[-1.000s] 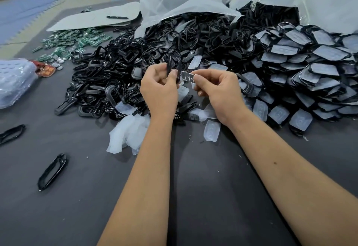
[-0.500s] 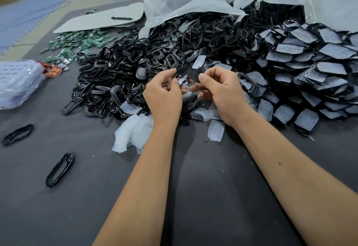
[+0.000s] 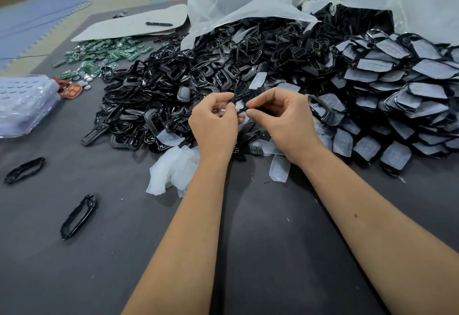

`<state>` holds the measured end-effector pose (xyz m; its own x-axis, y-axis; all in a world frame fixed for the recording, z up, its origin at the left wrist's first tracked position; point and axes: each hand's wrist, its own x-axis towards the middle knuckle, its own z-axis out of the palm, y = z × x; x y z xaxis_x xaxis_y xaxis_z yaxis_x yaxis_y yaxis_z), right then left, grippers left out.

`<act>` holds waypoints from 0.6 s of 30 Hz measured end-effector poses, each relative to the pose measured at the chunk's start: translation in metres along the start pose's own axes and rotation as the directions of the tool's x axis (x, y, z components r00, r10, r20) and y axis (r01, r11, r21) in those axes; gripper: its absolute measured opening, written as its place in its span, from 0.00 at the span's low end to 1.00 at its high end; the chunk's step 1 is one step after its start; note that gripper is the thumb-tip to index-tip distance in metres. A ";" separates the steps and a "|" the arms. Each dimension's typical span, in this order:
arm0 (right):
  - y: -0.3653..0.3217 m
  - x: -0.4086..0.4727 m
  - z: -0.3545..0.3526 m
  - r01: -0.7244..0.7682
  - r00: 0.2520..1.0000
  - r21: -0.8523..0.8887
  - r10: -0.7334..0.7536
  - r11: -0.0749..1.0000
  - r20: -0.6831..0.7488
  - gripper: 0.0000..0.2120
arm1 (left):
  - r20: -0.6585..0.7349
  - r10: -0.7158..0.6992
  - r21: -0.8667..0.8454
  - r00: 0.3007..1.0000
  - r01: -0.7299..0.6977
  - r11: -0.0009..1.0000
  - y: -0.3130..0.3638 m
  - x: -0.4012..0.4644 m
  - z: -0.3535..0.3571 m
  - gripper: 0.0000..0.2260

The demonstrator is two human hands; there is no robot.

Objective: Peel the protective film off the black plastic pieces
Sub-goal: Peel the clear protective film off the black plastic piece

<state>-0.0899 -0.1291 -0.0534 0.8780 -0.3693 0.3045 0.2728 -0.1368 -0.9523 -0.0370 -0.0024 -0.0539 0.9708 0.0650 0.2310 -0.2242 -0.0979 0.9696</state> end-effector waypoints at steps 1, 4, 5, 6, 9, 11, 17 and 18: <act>0.001 0.000 0.001 0.010 1.000 -0.031 -0.010 0.999 0.000 0.07 | -0.008 0.000 0.004 1.000 0.000 1.000 0.000 0.000 0.000 0.11; 0.002 0.001 0.003 0.061 0.998 -0.126 -0.058 0.990 0.030 0.05 | -0.028 -0.014 0.001 1.000 0.014 1.000 -0.002 0.002 -0.001 0.11; 0.002 0.001 0.003 0.075 0.997 -0.139 -0.069 0.987 0.046 0.04 | -0.028 -0.024 -0.008 0.999 0.024 1.000 -0.002 0.003 -0.001 0.10; 0.002 0.001 0.004 0.071 0.996 -0.136 -0.064 0.988 0.055 0.06 | -0.030 -0.034 -0.017 0.999 0.034 0.999 -0.002 0.004 0.000 0.10; 0.001 0.001 0.005 0.026 0.996 -0.086 -0.019 0.996 0.083 0.16 | -0.029 -0.056 -0.041 0.998 0.055 0.998 -0.003 0.005 0.000 0.11; 0.001 0.002 0.004 0.010 0.998 -0.072 -0.006 0.997 0.063 0.18 | -0.026 -0.056 -0.042 0.998 0.055 0.998 -0.003 0.004 0.001 0.12; 0.004 0.003 0.002 -0.097 0.995 0.099 0.097 0.990 0.008 0.09 | -0.024 -0.051 -0.031 0.998 0.050 0.998 -0.001 0.005 0.002 0.13; 0.005 0.003 0.002 -0.102 0.995 0.112 0.102 0.989 0.005 0.08 | -0.022 -0.050 -0.032 0.999 0.049 0.998 -0.001 0.005 0.003 0.13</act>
<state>-0.0856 -0.1285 -0.0570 0.9031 -0.3768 0.2059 0.2243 0.0051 -0.9745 -0.0319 -0.0046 -0.0545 0.9787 0.0917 0.1839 -0.1786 -0.0628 0.9819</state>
